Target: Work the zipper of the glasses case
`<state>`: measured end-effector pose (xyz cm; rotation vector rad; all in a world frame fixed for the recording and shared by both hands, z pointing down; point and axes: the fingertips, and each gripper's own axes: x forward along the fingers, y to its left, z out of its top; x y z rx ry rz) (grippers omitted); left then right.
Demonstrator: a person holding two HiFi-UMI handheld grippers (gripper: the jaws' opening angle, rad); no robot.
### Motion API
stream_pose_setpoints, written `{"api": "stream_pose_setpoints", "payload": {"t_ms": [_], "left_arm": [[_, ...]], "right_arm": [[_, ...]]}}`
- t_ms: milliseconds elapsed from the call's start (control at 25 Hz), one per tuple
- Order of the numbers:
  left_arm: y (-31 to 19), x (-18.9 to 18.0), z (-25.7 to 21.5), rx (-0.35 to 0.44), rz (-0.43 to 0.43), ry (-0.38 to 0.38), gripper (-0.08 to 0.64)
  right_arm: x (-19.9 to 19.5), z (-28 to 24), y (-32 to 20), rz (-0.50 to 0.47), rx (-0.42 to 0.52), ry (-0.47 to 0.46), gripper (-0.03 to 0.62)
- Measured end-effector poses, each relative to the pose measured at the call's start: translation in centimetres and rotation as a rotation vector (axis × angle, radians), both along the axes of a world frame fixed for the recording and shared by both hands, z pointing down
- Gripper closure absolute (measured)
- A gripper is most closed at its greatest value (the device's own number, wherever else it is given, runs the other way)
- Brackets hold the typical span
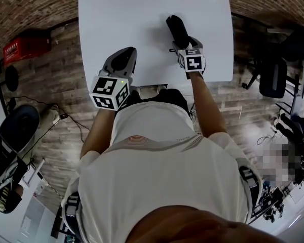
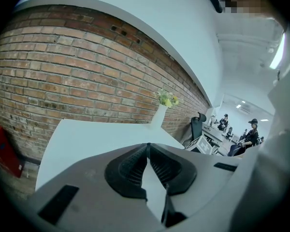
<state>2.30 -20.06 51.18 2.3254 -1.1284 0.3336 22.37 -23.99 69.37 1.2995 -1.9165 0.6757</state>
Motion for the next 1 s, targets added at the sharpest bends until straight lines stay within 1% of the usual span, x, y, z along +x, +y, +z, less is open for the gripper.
{"api": "stream_pose_setpoints", "payload": {"t_ms": [240, 400, 560, 760, 1000], "left_arm": [[0.2, 0.0, 0.0, 0.001, 0.000, -0.004, 0.531], [0.4, 0.1, 0.5, -0.001, -0.003, -0.003, 0.531], [0.5, 0.4, 0.8, -0.001, -0.007, -0.002, 0.531], [0.3, 0.1, 0.7, 0.001, -0.010, 0.001, 0.531], [0.3, 0.2, 0.2, 0.012, -0.009, 0.012, 0.531]], "right_arm": [[0.2, -0.5, 0.1, 0.009, 0.025, -0.003, 0.287], [0.6, -0.2, 0.2, 0.027, 0.033, -0.034, 0.290], [1.1, -0.7, 0.0, 0.069, 0.034, -0.128, 0.293], [1.2, -1.6, -0.2, 0.102, 0.040, -0.209, 0.298], [1.3, -4.1, -0.2, 0.163, 0.054, -0.368, 0.301]]}}
